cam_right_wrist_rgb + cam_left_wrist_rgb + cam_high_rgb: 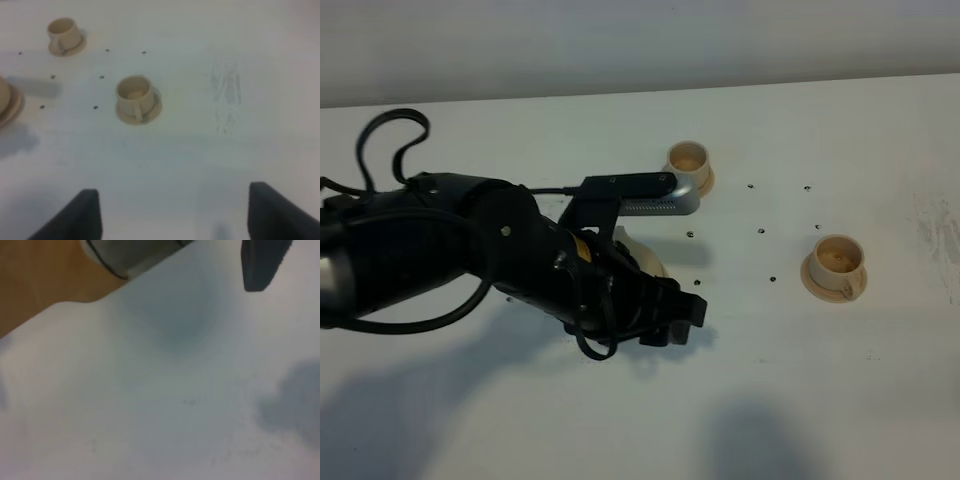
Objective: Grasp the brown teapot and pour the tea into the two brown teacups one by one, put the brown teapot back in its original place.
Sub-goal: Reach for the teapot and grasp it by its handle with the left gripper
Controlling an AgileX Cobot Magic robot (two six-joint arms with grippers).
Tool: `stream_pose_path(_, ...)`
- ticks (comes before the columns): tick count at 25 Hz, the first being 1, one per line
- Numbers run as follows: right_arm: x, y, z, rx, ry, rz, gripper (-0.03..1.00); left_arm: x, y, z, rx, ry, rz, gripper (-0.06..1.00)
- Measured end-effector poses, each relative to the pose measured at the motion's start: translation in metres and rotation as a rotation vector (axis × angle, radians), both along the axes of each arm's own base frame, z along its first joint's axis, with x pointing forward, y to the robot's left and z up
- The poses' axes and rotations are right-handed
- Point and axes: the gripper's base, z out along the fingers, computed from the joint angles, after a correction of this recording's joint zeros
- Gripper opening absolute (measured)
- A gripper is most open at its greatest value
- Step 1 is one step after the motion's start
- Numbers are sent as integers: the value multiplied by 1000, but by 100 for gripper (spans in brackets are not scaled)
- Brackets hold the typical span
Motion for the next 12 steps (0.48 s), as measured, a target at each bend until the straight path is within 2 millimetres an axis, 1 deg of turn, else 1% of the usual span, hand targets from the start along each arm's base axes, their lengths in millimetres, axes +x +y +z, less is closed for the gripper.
stream_pose_path(7,0,0,0,0,0,0,59,-1,1,-1,12,19,11,52)
stream_pose_path(10,0,0,0,0,0,0,59,-3,4,1,30,57,78,52)
stream_pose_path(12,0,0,0,0,0,0,59,-2,8,8,55,70,150,52)
